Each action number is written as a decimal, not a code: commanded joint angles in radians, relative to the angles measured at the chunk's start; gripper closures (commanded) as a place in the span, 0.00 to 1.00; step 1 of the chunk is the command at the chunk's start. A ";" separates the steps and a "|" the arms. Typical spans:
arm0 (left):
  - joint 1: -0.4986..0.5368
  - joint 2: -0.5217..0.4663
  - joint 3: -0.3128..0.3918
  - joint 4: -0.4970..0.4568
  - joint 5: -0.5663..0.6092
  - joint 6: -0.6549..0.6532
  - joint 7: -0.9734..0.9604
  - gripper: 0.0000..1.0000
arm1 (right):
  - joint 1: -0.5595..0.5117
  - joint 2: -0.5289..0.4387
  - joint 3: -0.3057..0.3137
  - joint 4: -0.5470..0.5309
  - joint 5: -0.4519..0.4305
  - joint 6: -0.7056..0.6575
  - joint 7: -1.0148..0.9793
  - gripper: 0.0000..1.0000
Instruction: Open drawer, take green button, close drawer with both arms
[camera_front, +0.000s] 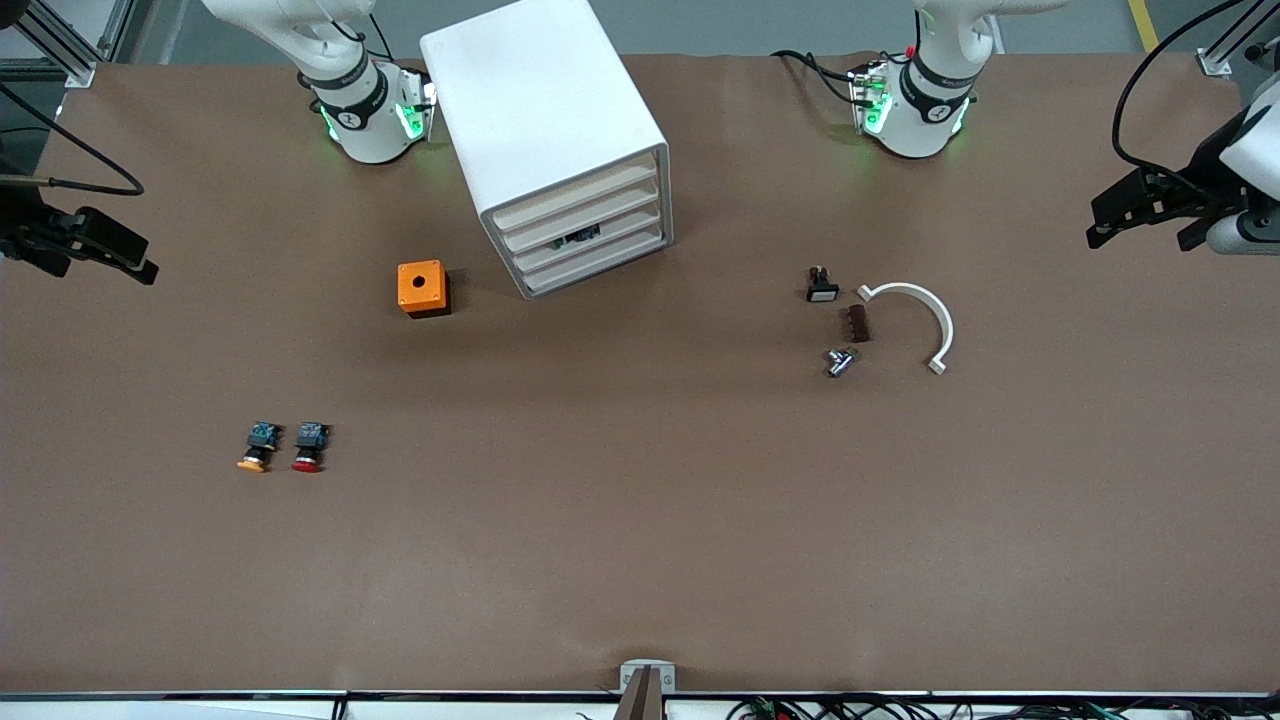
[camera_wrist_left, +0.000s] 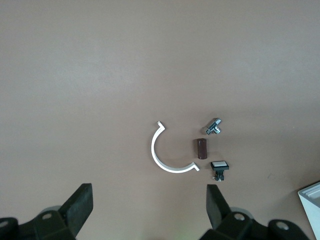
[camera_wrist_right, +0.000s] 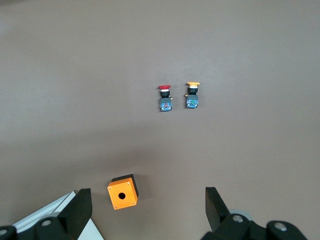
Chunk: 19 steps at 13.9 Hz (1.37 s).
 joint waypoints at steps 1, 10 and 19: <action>-0.001 0.007 -0.002 0.017 0.013 -0.016 -0.008 0.00 | 0.002 0.002 0.001 0.006 -0.013 -0.006 0.009 0.00; 0.008 0.007 0.004 0.017 0.012 -0.035 -0.001 0.00 | 0.002 0.002 0.001 0.000 -0.014 0.000 0.008 0.00; 0.007 0.091 0.004 0.023 0.010 -0.032 -0.008 0.00 | 0.001 0.002 0.001 -0.005 -0.014 0.000 0.008 0.00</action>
